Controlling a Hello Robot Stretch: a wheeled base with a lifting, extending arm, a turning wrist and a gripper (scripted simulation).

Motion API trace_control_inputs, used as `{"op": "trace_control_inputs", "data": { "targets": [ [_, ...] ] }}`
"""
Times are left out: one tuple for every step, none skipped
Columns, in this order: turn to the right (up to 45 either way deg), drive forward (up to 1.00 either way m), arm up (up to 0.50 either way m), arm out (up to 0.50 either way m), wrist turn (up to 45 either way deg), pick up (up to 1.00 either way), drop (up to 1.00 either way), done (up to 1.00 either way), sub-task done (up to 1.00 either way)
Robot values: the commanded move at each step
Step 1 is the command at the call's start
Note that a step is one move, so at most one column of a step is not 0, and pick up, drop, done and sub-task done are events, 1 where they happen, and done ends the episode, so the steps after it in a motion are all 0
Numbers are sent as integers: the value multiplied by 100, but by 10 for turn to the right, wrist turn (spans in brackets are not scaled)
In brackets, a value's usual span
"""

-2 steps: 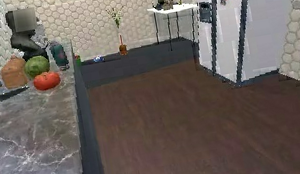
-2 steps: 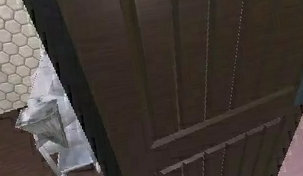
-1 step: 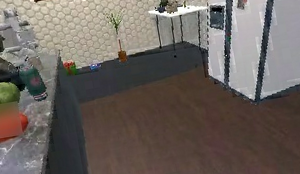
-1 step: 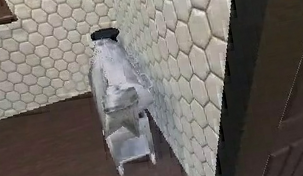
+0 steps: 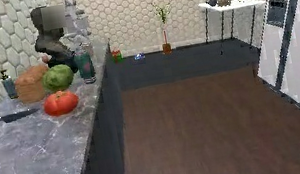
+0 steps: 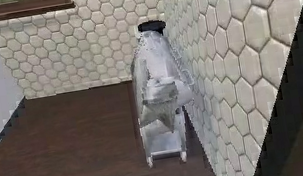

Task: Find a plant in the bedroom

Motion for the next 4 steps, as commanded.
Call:
{"op": "trace_control_inputs", "data": {
  "targets": [
    [0, 100, 0, 0, 0, 0, 0, 0, 0],
    [0, 100, 0, 0, 0, 0, 0, 0, 0],
    [-30, 0, 0, 0, 0, 0, 0, 0, 0],
    [0, 65, 0, 0, 0, 0, 0, 0, 0]
  ]
}}
